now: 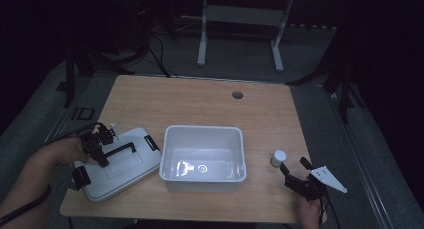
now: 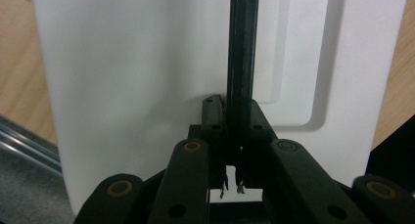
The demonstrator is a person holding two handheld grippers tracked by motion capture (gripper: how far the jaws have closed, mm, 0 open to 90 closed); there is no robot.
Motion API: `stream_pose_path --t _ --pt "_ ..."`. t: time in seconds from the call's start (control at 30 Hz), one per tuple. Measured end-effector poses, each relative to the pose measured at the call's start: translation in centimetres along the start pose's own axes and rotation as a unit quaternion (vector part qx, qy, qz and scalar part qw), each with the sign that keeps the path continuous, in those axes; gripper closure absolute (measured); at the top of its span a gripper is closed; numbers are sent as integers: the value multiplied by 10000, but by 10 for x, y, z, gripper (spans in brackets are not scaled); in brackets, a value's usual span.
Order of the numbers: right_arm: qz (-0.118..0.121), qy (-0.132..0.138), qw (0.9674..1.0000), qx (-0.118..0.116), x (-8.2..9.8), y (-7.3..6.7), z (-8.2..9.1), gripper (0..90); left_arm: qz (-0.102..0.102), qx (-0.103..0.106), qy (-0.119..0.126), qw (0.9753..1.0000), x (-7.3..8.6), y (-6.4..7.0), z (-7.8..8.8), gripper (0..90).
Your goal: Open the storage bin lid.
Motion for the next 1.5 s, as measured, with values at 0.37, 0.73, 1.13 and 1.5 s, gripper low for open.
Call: stream_pose_path --t 0.37,0.73,1.13,1.5 --pt "-7 -33 10000 -4 0 0 -1 137 -1 176 178 9997 5 -6 -14 827" --pt "107 -202 9997 -50 -1 -3 -2 137 141 93 609 9980 6 -8 -9 395" --pt "291 -1654 9858 -70 4 11 -1 158 106 104 623 9979 12 -7 -9 380" --pt "1071 -3620 9260 -50 -8 15 -7 138 186 63 429 9989 21 -10 -9 381"
Point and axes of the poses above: each handheld gripper's, and its own axes: z roughly backward along the jaws, x roughly out of its underside, y roughly to its right, the point moved 4 cm from there along -z, roughly forward along the jaws, and after that the axes turned 11 degrees about x, right-handed, at the moved point
